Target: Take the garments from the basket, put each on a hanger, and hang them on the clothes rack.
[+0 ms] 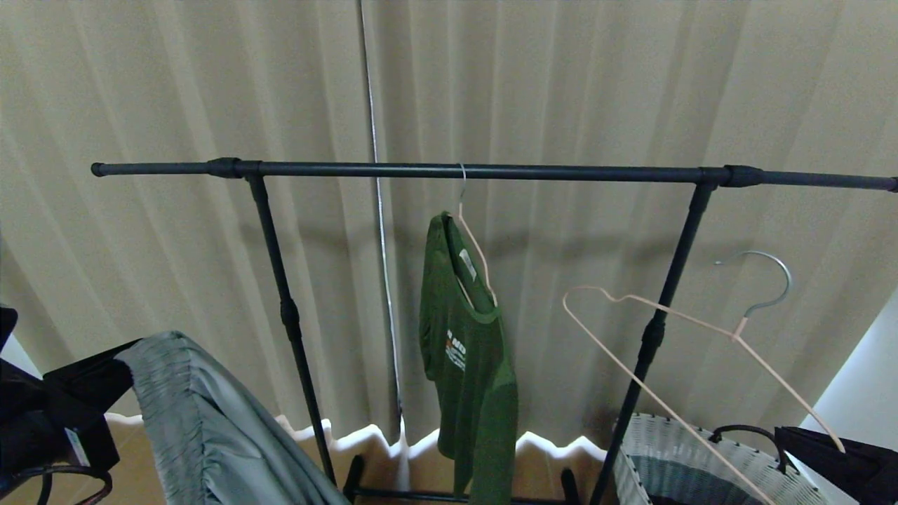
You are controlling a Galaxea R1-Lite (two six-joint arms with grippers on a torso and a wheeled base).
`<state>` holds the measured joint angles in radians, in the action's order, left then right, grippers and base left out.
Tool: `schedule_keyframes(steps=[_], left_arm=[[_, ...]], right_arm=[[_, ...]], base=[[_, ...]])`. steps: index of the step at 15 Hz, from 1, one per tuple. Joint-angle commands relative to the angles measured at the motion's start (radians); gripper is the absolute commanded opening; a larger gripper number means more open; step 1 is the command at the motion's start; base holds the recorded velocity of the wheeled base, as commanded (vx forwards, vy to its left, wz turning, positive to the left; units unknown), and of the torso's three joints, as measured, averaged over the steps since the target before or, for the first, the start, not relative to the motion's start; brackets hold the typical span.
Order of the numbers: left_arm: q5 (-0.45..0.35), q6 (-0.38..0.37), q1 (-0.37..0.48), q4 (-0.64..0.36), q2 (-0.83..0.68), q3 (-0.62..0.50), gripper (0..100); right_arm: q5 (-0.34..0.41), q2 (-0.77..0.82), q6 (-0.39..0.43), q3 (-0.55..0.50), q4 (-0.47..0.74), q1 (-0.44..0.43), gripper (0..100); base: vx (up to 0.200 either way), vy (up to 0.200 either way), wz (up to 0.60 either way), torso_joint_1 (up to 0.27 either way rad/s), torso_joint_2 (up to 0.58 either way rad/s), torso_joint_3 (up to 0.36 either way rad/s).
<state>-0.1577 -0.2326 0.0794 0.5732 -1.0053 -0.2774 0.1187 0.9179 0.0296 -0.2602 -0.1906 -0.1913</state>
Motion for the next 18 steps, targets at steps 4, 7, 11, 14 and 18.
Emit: schedule_keyframes(steps=[4, 7, 11, 14, 18], left_arm=[[0.0, -0.001, 0.0, 0.001, -0.001, -0.002, 0], [0.0, -0.025, -0.009, 0.001, -0.003, -0.009, 0], [0.0, -0.04, -0.026, -0.001, -0.007, 0.012, 0], [0.0, -0.04, -0.029, 0.001, 0.001, 0.043, 0], [0.0, -0.04, -0.036, -0.001, 0.01, 0.053, 0]], right_arm=[[0.036, -0.086, -0.01, 0.021, 0.0, 0.0, 0], [0.035, -0.094, -0.016, 0.012, 0.0, 0.0, 0], [0.03, -0.106, -0.016, 0.018, 0.002, 0.003, 0], [0.03, -0.116, -0.014, 0.026, 0.005, 0.003, 0], [0.029, -0.117, -0.013, 0.035, 0.005, 0.003, 0]], base=[[-0.2, 0.0, 0.0, 0.0, 0.0, 0.004], [-0.2, 0.0, 0.0, 0.001, 0.0, 0.001], [-0.1, 0.0, 0.0, 0.0, 0.0, 0.0], [0.0, 0.0, 0.0, 0.0, 0.0, 0.0], [0.0, 0.0, 0.0, 0.0, 0.0, 0.0]])
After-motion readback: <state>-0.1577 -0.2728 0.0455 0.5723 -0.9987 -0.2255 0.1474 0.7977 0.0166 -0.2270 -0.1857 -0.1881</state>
